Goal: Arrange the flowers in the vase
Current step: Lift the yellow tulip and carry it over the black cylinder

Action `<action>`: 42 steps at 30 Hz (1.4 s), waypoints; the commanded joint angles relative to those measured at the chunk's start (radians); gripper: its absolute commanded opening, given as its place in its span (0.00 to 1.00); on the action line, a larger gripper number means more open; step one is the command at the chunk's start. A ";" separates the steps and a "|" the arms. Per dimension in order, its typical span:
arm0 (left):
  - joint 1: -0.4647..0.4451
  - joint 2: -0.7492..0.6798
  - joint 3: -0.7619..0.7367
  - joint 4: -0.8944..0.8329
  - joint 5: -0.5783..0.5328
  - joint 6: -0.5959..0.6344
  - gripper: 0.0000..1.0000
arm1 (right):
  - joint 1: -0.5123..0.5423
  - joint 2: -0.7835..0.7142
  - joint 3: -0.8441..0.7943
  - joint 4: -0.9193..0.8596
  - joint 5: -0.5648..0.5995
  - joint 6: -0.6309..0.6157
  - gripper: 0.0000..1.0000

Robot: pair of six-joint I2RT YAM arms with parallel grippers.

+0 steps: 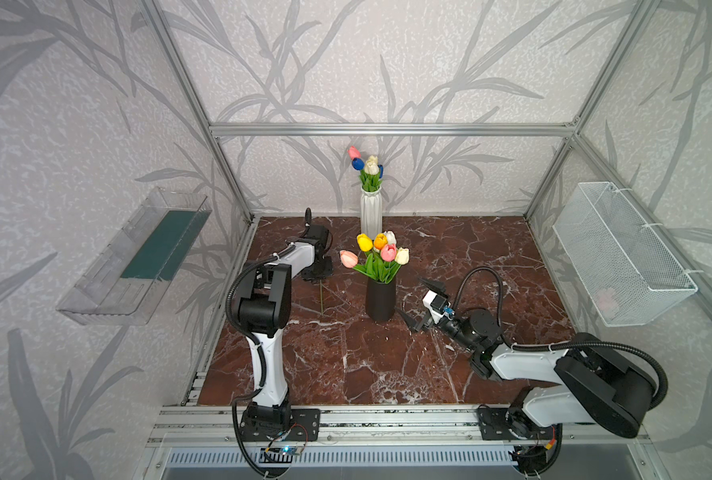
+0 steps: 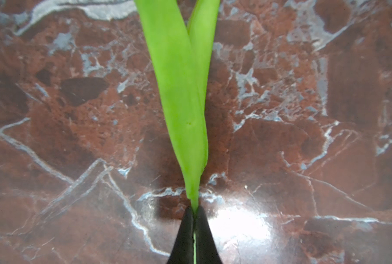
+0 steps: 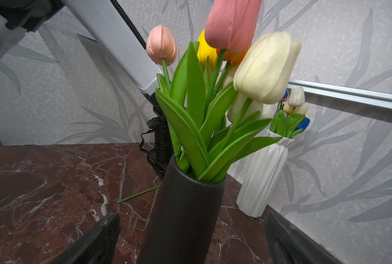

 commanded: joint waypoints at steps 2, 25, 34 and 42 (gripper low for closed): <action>-0.006 -0.154 -0.120 0.078 -0.014 -0.011 0.00 | -0.003 -0.015 0.000 0.048 0.029 0.002 0.99; -0.258 -1.594 -0.988 0.944 0.301 0.186 0.00 | -0.006 -0.029 -0.001 0.048 0.032 0.002 0.98; -0.386 -1.318 -0.906 1.100 0.497 0.153 0.00 | -0.004 -0.027 0.000 0.048 0.003 0.001 0.98; -0.406 -1.057 -0.827 1.379 0.464 0.151 0.00 | -0.005 -0.040 -0.006 0.047 0.008 -0.006 0.98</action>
